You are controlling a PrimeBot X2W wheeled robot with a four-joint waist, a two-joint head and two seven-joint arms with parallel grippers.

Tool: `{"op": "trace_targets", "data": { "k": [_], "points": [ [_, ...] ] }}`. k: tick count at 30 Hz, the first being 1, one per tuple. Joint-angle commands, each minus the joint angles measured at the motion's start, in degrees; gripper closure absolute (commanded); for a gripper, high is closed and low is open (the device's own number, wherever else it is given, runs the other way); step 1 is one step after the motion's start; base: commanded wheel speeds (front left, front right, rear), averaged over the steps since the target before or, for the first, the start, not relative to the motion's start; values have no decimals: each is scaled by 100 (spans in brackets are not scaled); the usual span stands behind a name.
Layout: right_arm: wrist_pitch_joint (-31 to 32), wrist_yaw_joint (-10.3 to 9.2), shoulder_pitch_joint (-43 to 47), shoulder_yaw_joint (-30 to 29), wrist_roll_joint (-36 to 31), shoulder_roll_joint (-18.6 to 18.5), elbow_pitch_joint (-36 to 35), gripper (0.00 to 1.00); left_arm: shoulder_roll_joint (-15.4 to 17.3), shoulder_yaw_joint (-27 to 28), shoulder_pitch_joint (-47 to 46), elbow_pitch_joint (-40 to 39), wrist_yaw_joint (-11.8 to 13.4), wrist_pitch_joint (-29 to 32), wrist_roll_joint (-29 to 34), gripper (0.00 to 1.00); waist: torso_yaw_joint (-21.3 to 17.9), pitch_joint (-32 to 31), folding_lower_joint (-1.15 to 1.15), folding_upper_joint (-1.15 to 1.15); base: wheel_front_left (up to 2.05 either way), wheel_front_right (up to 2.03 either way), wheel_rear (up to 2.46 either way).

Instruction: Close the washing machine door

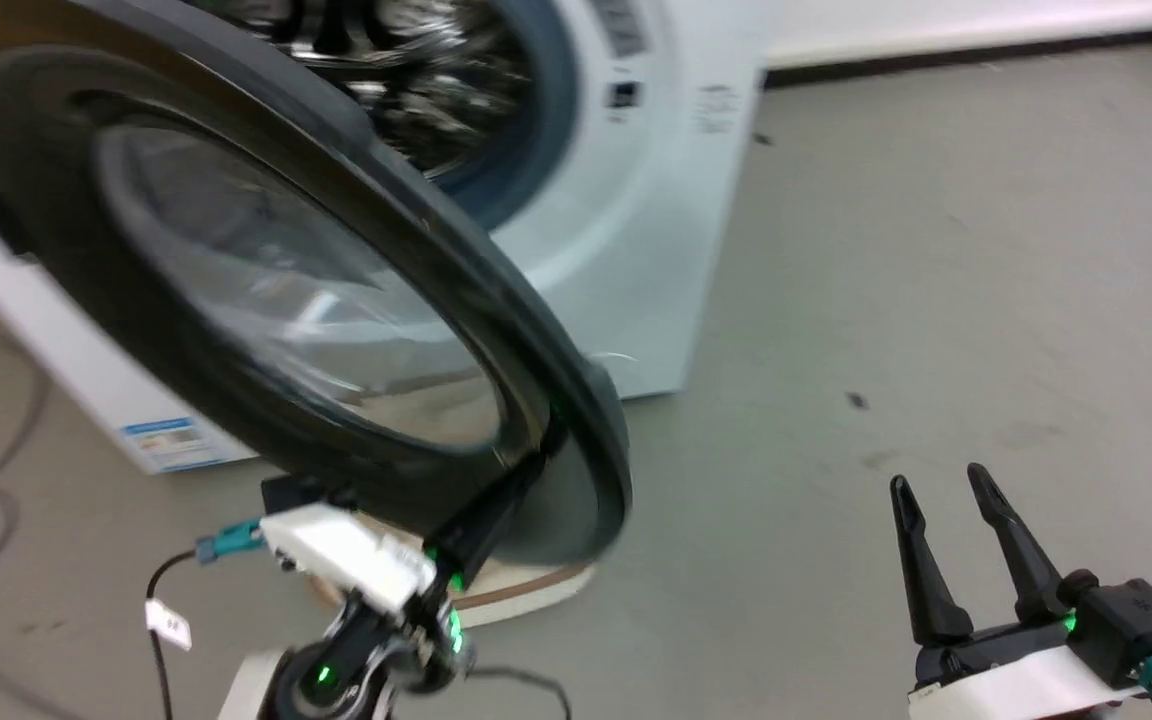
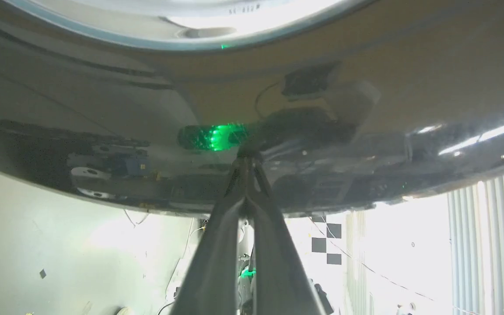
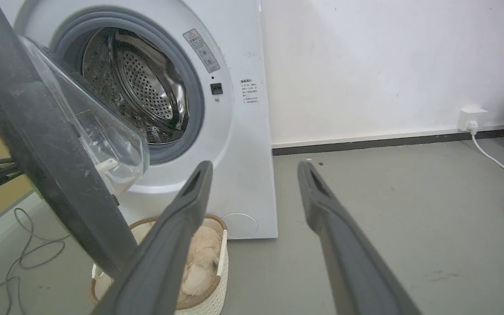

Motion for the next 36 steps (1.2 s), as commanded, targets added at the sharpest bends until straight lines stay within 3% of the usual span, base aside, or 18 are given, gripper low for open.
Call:
{"op": "trace_targets", "data": {
  "k": [1, 13, 18, 24, 31, 36],
  "points": [
    [-26, 3, -103, 10, 22, 32, -8, 0, -3, -56, -229, 126, -71, -192, -57, 100, -419, 198, 0, 0, 0, 0, 0],
    [-26, 3, -178, 79, 37, 131, 2, 0, -4, -485, -1855, 1628, -242, -1841, -384, 100, -841, 316, 0, 0, 0, 0, 0],
    [-26, 3, -151, 35, 31, 158, -71, 0, -1, -716, -2089, 2168, -491, -2045, -266, 100, -714, 230, 0, 0, 0, 0, 0],
    [-26, 3, -73, -28, 9, 135, -119, 0, 106, -1072, -1822, 2130, -661, -2046, 157, 100, -414, 96, 0, 0, 0, 0, 0],
    [-26, 3, 26, -71, -24, 85, -146, 0, 882, -2030, -1144, 1422, -714, -2188, 1531, 100, 151, -143, 0, 0, 0, 0, 0],
    [-26, 3, 113, -125, -61, 39, -161, 0, 1689, -2375, -758, 842, -590, -2897, 2881, 100, 567, -298, 0, 0, 0, 0, 0]
  ]
}}
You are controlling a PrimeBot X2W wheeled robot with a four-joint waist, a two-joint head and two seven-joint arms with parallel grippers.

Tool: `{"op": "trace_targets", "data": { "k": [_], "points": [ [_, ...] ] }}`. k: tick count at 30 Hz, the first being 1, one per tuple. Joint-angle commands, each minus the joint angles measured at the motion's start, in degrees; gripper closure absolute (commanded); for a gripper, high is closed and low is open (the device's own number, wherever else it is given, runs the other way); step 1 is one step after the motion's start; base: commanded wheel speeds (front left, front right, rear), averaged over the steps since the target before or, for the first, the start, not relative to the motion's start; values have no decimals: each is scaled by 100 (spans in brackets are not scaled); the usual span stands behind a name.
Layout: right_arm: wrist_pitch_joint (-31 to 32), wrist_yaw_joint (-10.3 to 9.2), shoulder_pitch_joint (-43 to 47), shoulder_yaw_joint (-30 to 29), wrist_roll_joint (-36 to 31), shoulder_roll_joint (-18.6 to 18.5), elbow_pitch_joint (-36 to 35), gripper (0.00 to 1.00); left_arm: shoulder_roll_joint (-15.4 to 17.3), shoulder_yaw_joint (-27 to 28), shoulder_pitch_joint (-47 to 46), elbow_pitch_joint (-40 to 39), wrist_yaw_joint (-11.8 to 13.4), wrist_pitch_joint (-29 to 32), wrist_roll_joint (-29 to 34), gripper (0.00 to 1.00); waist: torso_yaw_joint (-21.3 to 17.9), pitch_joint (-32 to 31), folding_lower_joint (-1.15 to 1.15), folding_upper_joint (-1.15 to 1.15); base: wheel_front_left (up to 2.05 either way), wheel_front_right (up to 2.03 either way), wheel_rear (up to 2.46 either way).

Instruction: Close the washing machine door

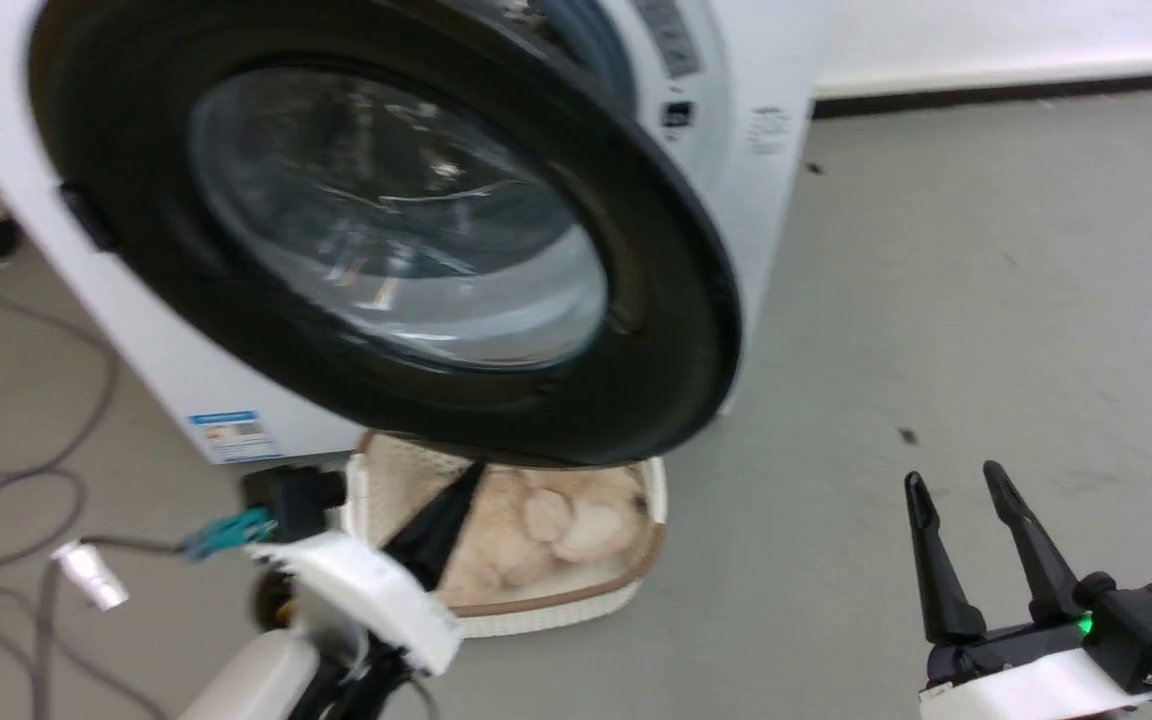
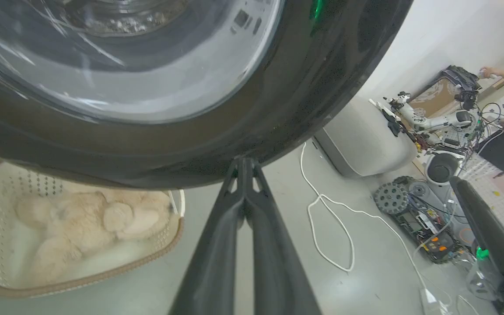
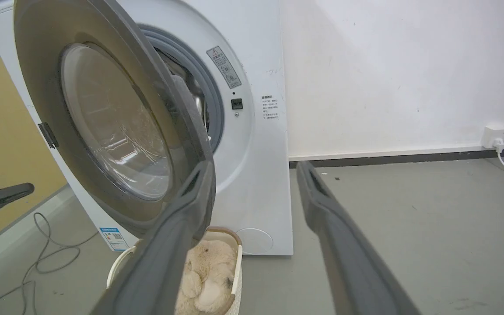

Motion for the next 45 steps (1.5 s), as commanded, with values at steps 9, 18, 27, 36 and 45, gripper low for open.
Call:
{"op": "trace_targets", "data": {
  "k": [9, 18, 27, 36, 45],
  "points": [
    [-25, 3, 167, -2, -31, -117, -25, 0, 304, 484, 582, -657, 858, -1092, 1292, 0, 822, -300, 0, 0, 0, 0, 0],
    [-25, 3, 176, 118, -14, -207, 69, 0, -168, 1317, 1389, -1267, 1522, -1128, 2942, 0, 1136, -332, 0, 0, 0, 0, 0],
    [-16, 3, 110, 260, 86, -302, 189, 61, -601, 1550, 1955, -1346, 1394, -1129, 4015, 0, 1353, -267, 0, 0, 0, 0, 0],
    [209, 3, -432, 717, 196, -823, 178, 100, -1046, 1656, 1849, -1317, 1138, -1130, 4545, 0, 1697, 130, 0, 0, 0, 0, 0],
    [698, 3, -1911, 1277, 980, -1727, 536, 100, -1374, 1823, 1536, -1291, 894, -1130, 4843, 0, 2002, 809, 0, 0, 0, 0, 0]
  ]
}}
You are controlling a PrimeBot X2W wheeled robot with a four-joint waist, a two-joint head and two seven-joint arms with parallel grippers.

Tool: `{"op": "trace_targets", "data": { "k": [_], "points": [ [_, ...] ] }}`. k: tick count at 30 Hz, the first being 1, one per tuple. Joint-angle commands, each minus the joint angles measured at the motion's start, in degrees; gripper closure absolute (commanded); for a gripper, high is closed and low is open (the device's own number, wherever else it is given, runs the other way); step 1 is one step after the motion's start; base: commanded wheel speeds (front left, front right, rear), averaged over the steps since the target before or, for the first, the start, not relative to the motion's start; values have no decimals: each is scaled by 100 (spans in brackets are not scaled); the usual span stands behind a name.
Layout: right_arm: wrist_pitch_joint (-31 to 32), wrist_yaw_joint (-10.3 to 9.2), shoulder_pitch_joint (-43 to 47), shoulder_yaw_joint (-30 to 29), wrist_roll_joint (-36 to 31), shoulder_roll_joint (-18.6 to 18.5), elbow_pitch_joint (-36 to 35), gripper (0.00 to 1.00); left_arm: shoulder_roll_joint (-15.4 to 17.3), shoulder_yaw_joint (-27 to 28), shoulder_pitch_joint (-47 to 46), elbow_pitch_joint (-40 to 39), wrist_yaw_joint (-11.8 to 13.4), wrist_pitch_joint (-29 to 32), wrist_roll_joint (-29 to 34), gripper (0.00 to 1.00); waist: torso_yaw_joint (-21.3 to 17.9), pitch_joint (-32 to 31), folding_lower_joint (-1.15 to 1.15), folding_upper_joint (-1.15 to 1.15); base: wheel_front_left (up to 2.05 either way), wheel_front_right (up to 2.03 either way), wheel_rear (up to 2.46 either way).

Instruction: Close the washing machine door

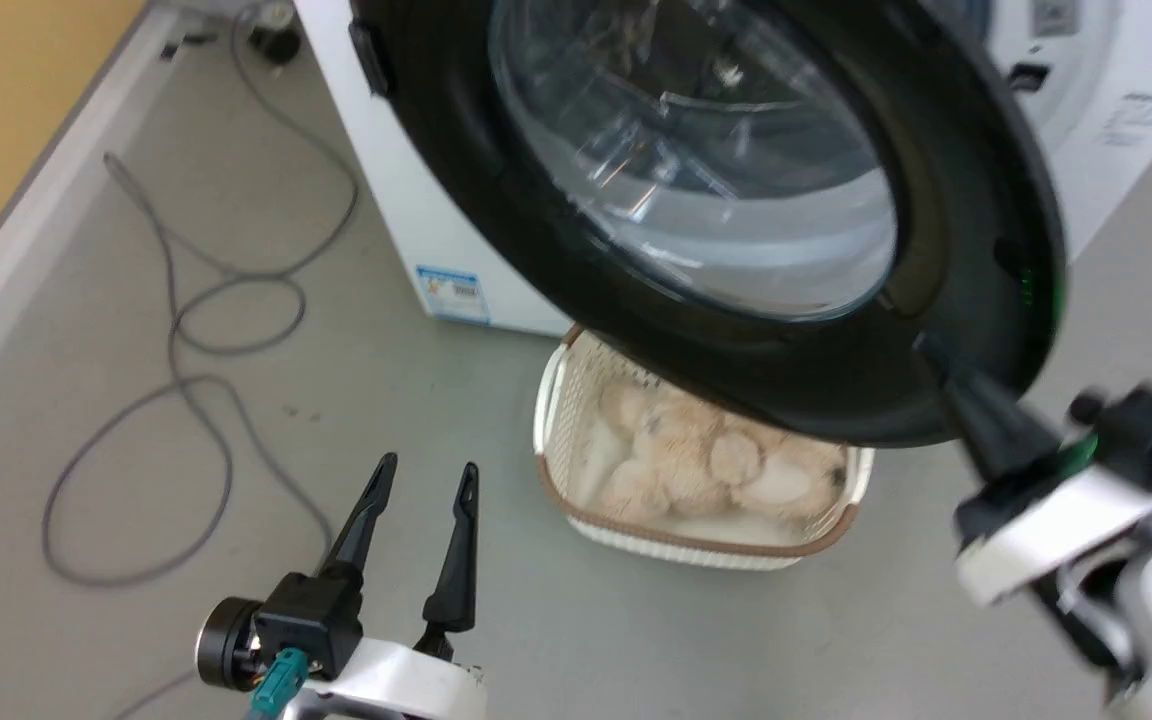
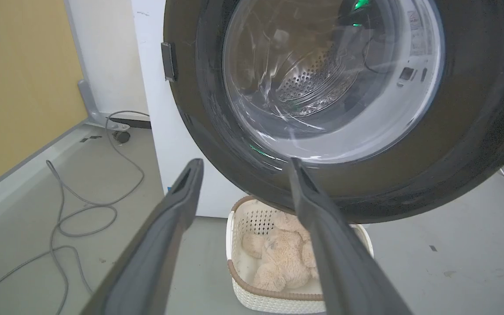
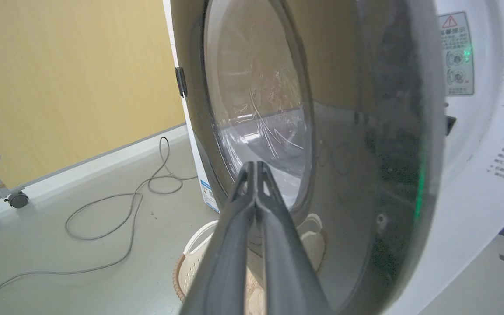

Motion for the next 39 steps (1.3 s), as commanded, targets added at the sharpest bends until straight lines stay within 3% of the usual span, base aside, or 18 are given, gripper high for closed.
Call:
{"op": "trace_targets", "data": {
  "k": [1, 9, 15, 27, 39],
  "points": [
    [55, 3, -243, 1, 146, -122, 104, 100, -39, 40, -99, 6, -42, -30, 50, 0, 151, 217, 0, 0, 0, 0, 0],
    [323, 3, -1311, -281, 950, -640, 811, 100, -243, 152, -324, 5, -167, -30, 102, 0, 385, 675, 0, 0, 0, 0, 0],
    [576, 3, -2114, -410, 1183, -930, 1340, 100, -312, 117, -465, 14, -235, -30, 259, 0, 507, 947, 0, 0, 0, 0, 0],
    [825, 3, -3492, -587, 1281, -1124, 2662, 100, -366, 73, -642, 11, -269, -30, 240, 0, 645, 1196, 0, 0, 0, 0, 0],
    [402, 3, -3464, -282, 1494, -1016, 3152, 100, -372, 163, -591, 103, -242, -30, 193, 0, 490, 785, 0, 0, 0, 0, 0]
  ]
}}
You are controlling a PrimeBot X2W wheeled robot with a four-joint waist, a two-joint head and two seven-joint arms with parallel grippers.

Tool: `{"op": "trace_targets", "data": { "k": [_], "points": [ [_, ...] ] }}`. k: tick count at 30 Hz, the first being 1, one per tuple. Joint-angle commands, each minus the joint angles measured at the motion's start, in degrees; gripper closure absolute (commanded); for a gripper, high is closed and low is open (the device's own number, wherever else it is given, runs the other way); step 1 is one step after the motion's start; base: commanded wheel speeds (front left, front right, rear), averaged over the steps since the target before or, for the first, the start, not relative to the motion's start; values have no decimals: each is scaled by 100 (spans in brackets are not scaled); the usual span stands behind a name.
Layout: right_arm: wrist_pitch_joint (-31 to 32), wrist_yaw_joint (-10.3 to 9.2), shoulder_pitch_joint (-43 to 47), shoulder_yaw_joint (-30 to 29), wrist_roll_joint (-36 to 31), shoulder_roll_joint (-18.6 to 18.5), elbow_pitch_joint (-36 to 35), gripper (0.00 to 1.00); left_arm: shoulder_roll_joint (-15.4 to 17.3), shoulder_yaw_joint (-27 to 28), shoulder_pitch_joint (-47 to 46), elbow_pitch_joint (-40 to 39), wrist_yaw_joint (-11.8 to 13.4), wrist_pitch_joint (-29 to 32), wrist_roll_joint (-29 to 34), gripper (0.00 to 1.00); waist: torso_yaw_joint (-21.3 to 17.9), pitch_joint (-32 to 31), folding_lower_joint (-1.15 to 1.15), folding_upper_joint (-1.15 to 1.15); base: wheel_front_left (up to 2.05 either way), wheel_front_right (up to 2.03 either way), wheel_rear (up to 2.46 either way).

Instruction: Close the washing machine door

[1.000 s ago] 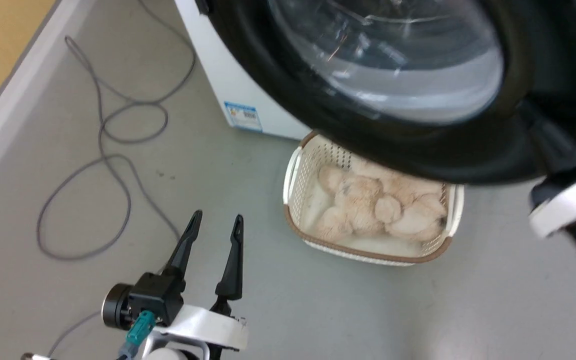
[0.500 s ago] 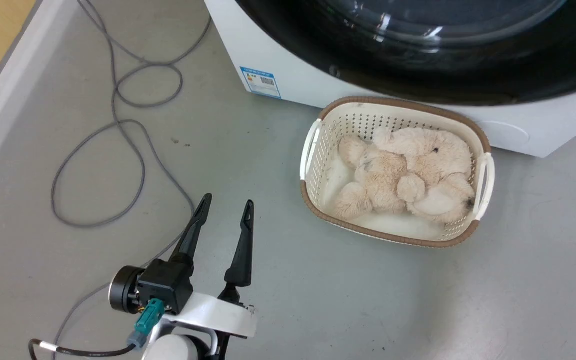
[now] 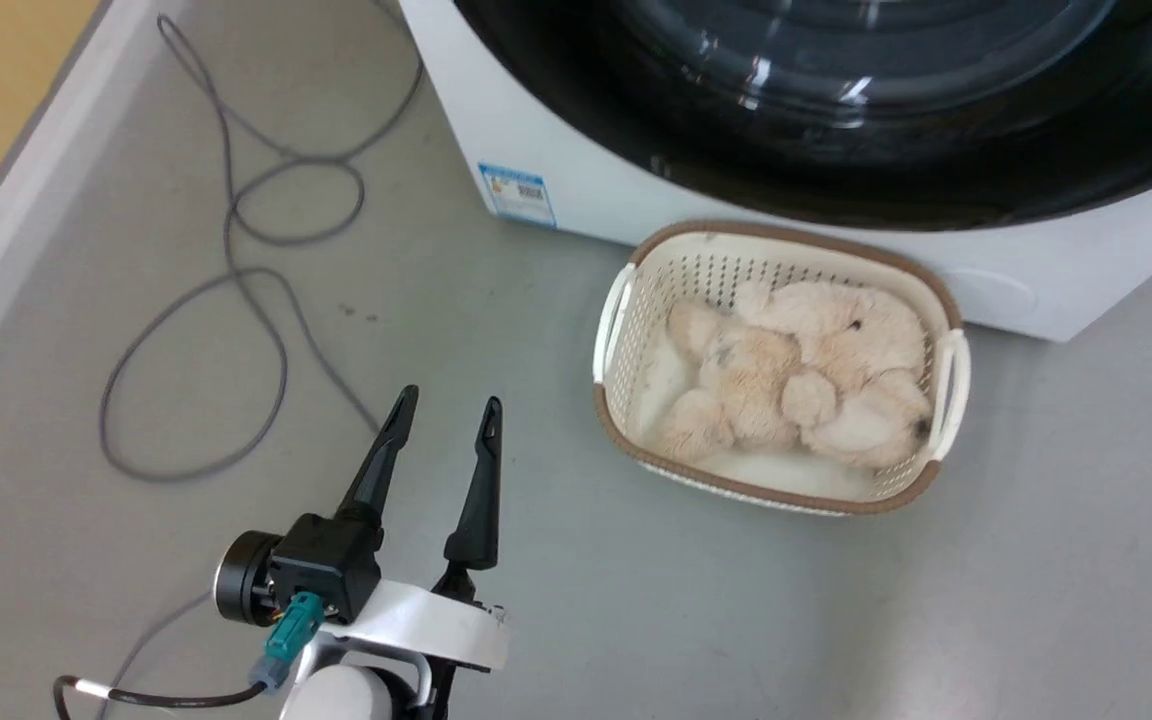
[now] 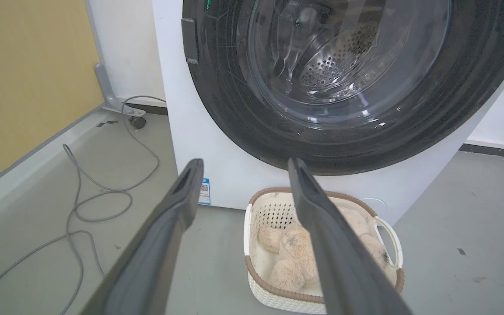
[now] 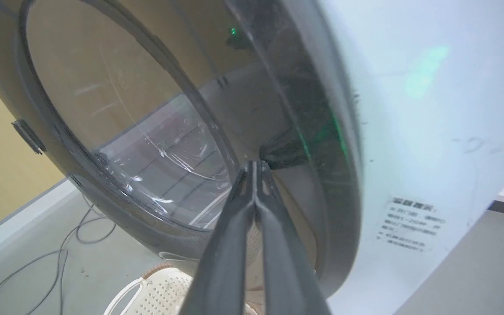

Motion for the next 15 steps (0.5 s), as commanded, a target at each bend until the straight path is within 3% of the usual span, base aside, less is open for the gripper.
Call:
{"op": "trace_targets", "data": {
  "k": [1, 8, 15],
  "points": [
    [-132, -45, 83, 33, 65, 8, 11, 100, -6, 53, -10, 25, -12, -30, -3, 0, -105, -199, -1, 0, 0, 0, 0],
    [-530, -45, 909, 425, 271, 61, -306, 100, -6, 260, 124, 229, -80, -30, 10, 0, -465, -831, -1, 0, 0, 0, 0],
    [-906, -45, 1798, 398, 230, 60, -865, 100, 9, 438, 244, 400, -138, -30, -4, 0, -794, -1299, -1, 0, 0, 0, 0]
  ]
}}
